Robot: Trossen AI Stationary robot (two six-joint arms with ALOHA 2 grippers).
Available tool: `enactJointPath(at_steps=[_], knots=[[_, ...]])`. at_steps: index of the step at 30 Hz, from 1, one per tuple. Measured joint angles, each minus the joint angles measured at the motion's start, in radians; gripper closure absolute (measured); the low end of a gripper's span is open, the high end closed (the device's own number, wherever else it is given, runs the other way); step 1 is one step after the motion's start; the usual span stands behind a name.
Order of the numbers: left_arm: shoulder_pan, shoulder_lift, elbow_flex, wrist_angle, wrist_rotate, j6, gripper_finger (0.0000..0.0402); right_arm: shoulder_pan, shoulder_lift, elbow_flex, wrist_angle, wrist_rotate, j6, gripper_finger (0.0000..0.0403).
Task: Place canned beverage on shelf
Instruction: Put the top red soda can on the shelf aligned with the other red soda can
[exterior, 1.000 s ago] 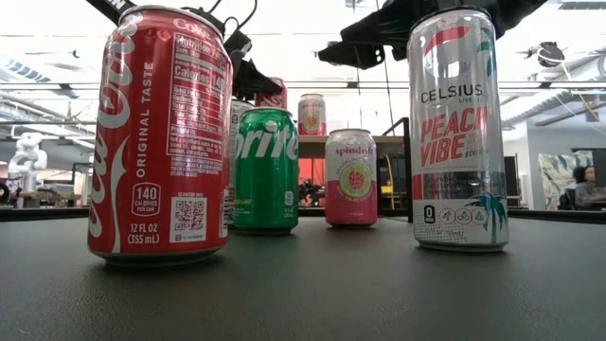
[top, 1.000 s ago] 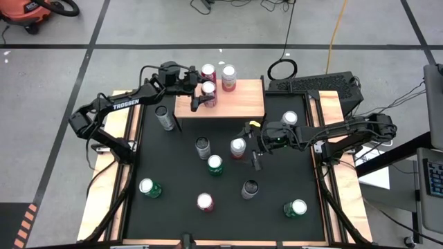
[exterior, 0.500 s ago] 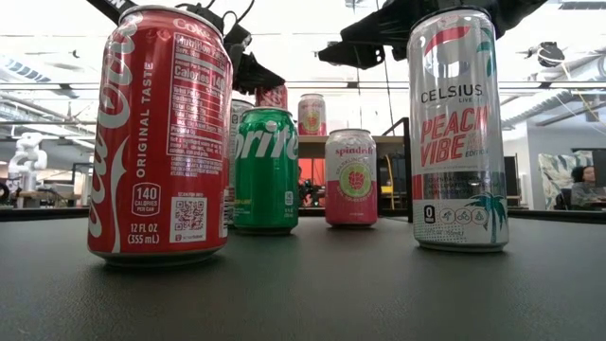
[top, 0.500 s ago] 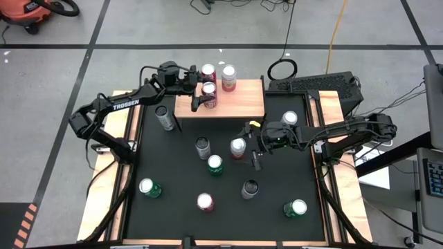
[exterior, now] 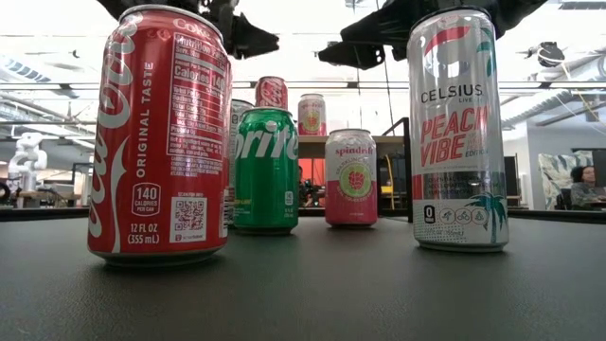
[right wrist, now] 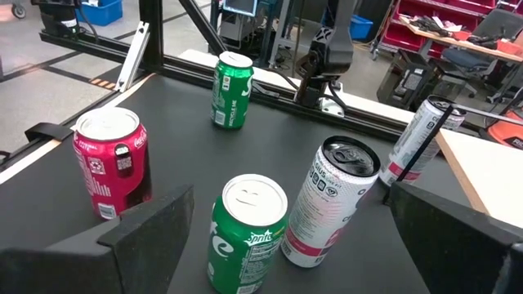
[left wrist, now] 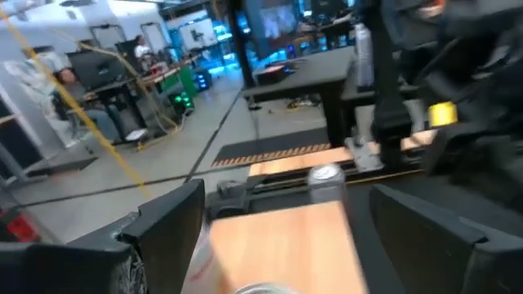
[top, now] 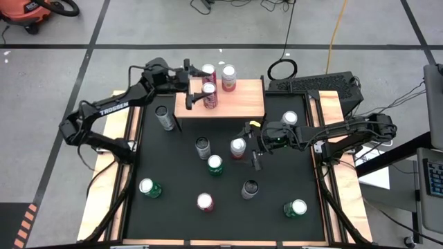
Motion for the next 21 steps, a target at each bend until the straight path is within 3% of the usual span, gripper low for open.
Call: enactJointPath(at_steps=[6, 12, 17, 21], knots=[[-0.148, -0.028, -0.005, -0.161, -0.032, 0.0, 0.0061, 0.0, 0.0, 0.0, 0.0, 0.0, 0.001, 0.0014], [-0.335, -0.027, -0.053, -0.239, -0.287, 0.012, 0.0061, 0.0, 0.0, 0.0, -0.005, 0.001, -0.012, 0.0014], [-0.389, -0.027, -0.14, -0.188, -0.376, -0.015, 0.0061, 0.0, 0.0, 0.0, -0.009, 0.002, -0.011, 0.0014], [-0.371, -0.026, -0.257, -0.01, -0.422, -0.081, 0.0061, 0.0, 0.0, 0.0, -0.014, 0.002, -0.011, 0.0014]])
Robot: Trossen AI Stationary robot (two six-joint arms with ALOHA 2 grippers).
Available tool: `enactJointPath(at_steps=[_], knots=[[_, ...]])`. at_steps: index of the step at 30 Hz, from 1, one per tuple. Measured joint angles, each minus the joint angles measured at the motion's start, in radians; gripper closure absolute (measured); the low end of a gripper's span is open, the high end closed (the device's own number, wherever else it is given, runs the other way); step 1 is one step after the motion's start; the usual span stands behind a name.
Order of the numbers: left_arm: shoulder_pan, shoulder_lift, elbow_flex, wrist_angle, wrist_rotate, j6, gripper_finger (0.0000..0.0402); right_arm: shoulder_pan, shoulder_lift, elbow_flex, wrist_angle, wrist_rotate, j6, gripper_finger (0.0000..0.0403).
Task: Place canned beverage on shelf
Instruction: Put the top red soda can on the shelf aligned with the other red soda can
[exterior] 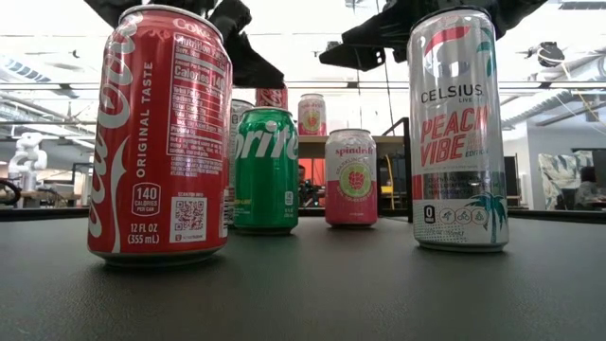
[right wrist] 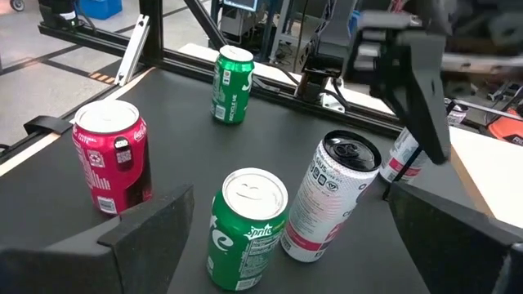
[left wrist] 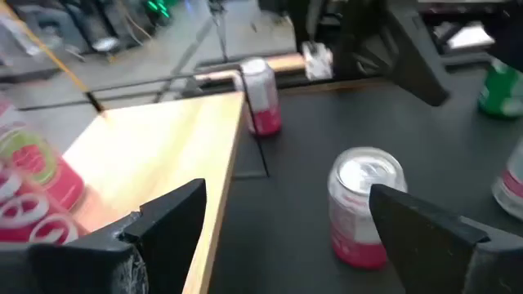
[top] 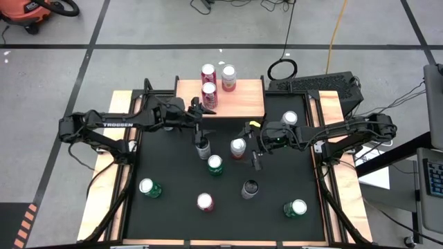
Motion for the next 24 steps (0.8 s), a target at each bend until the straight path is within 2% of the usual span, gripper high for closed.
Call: enactJointPath(at_steps=[4, 18, 24], knots=[[0.031, 0.0, -0.077, 0.169, -0.025, -0.038, 0.0061, 0.0, 0.0, 0.0, -0.001, 0.001, 0.0, 0.0014], [0.077, 0.092, -0.083, 0.274, -0.011, -0.058, 0.0063, -0.002, 0.0, 0.0, -0.001, 0.002, -0.045, 0.0014], [0.099, 0.098, -0.083, 0.298, -0.015, -0.06, 0.01, -0.002, 0.0, 0.0, -0.001, 0.001, -0.049, 0.0014]])
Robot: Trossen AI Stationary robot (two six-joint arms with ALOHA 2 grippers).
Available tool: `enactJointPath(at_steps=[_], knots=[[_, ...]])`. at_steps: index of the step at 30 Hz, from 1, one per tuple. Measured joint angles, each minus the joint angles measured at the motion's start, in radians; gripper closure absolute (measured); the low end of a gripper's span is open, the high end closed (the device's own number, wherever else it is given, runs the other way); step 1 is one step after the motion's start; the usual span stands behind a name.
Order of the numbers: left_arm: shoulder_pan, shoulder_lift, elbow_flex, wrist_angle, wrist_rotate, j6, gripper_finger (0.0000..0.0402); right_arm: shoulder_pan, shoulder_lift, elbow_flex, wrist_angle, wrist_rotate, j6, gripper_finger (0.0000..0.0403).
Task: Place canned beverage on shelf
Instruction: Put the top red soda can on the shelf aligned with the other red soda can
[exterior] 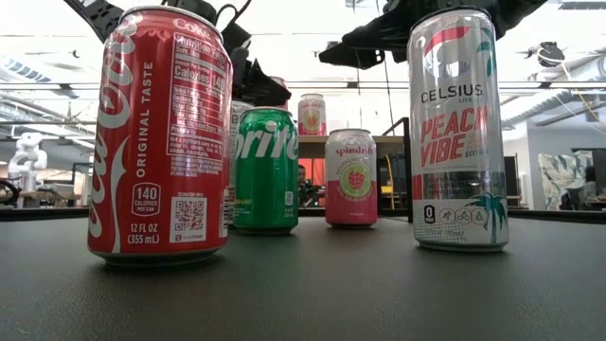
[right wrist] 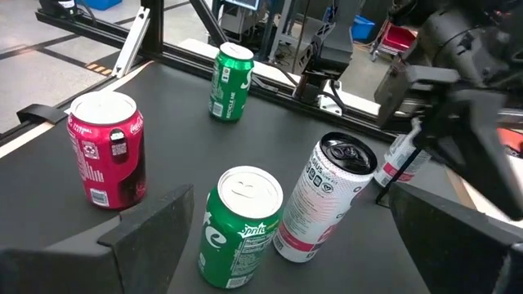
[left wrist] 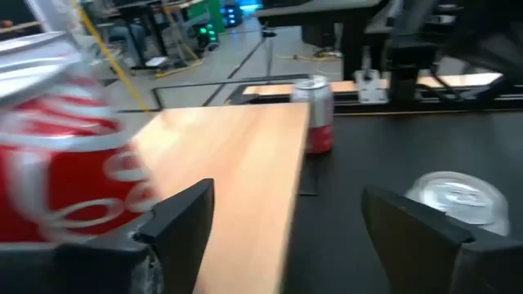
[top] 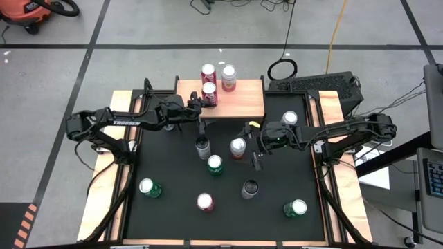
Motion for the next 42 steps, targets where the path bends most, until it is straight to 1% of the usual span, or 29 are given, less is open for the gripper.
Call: enactJointPath(at_steps=[6, 10, 15, 20, 25, 29, 32, 36, 42], knots=[[0.023, 0.003, 0.0, 0.0, -0.002, -0.008, 0.0143, 0.0, 0.0, 0.0, 0.0, 0.0, -0.003, 0.0014], [0.034, 0.01, 0.0, 0.004, -0.02, -0.009, 0.0156, 0.0, 0.0, 0.0, 0.0, 0.0, -0.003, 0.0014], [0.034, 0.01, 0.0, 0.017, -0.048, -0.009, 0.0158, 0.0, 0.0, 0.0, 0.0, 0.0, -0.003, 0.0014], [0.033, 0.013, 0.0, 0.057, -0.049, -0.009, 0.0158, 0.0, 0.0, 0.0, 0.0, 0.0, -0.003, 0.0014], [0.033, 0.019, 0.0, 0.061, -0.044, -0.03, 0.0158, 0.0, 0.0, 0.0, 0.0, 0.0, -0.003, 0.0014], [0.022, 0.038, 0.001, 0.071, -0.043, -0.042, 0.0158, 0.0, 0.0, 0.0, 0.001, 0.0, -0.003, 0.0014], [0.014, 0.059, 0.001, 0.112, -0.045, -0.042, 0.0158, 0.0, 0.0, 0.0, 0.005, 0.0, -0.003, 0.0014], [0.011, 0.077, 0.001, 0.142, -0.108, -0.037, 0.0158, 0.0, 0.0, 0.0, 0.008, 0.0, -0.003, 0.0014], [0.013, 0.078, 0.001, 0.141, -0.137, -0.035, 0.0158, 0.0, 0.0, 0.0, 0.008, 0.0, -0.003, 0.0014]])
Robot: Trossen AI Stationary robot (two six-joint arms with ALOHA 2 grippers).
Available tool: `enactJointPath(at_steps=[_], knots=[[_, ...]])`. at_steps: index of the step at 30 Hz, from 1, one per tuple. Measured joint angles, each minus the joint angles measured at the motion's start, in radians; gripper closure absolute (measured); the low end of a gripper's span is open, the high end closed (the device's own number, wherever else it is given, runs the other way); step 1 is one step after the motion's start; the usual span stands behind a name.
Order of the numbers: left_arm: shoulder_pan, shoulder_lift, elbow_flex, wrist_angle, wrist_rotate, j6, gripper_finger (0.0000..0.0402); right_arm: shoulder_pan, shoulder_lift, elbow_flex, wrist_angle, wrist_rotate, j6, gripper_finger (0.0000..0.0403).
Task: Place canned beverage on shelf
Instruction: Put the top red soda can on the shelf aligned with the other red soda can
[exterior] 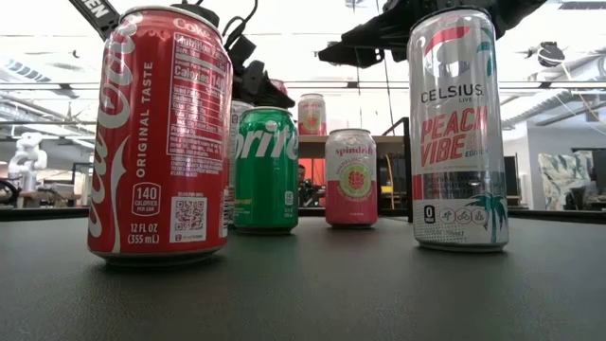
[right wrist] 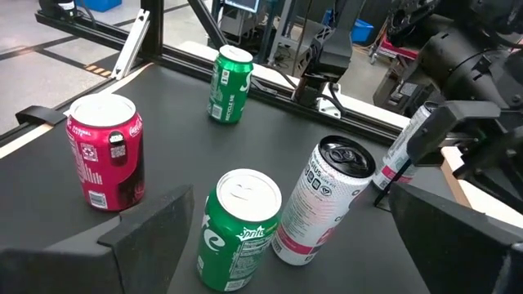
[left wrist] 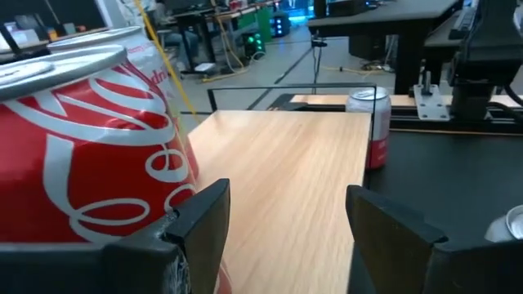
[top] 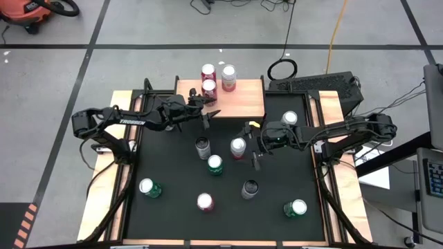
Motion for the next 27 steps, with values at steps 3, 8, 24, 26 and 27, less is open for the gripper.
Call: enactJointPath(at_steps=[3, 8, 24, 26, 27], knots=[[0.0, 0.0, 0.0, 0.015, -0.001, 0.0, 0.0158, 0.0, 0.0, 0.0, 0.0, 0.0, 0.0, 0.0014], [0.0, 0.0, 0.0, 0.023, -0.002, 0.001, 0.0158, 0.0, 0.0, 0.0, 0.0, 0.0, 0.0, 0.0014], [-0.006, 0.0, 0.0, 0.021, -0.039, 0.001, 0.0158, 0.0, 0.0, 0.0, -0.001, 0.0, 0.0, 0.0014], [-0.008, 0.0, 0.0, 0.022, -0.043, 0.001, 0.0158, 0.0, 0.0, 0.0, -0.001, 0.0, 0.0, 0.0014], [-0.009, 0.0, 0.0, 0.021, -0.044, 0.001, 0.0158, 0.0, 0.0, 0.0, -0.001, 0.0, 0.0, 0.0014]])
